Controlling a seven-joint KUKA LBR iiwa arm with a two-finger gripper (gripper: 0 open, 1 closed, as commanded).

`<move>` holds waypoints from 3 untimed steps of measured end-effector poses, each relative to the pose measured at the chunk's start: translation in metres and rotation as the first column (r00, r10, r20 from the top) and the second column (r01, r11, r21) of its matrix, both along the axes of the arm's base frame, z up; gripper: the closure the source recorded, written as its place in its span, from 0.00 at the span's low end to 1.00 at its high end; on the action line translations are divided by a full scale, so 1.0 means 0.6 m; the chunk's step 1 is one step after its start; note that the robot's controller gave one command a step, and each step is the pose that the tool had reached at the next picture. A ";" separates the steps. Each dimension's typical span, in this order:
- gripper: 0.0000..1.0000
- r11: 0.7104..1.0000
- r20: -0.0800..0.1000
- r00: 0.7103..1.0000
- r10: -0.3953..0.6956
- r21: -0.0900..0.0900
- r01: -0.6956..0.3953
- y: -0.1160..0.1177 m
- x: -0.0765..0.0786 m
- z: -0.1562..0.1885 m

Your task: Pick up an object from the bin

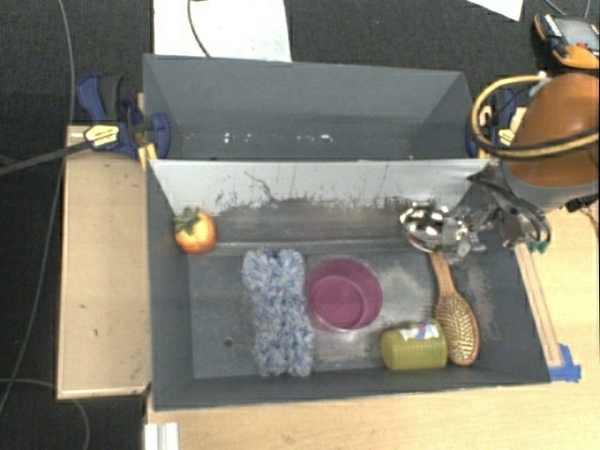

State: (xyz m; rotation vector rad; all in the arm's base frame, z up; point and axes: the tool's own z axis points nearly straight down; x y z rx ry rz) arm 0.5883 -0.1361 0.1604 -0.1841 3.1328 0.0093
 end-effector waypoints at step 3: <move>1.00 0.947 0.013 0.947 0.321 0.002 -0.321 0.005 -0.023 -0.147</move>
Offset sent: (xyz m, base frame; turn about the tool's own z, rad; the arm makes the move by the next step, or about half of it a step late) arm -0.0025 0.0083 -0.0271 0.0830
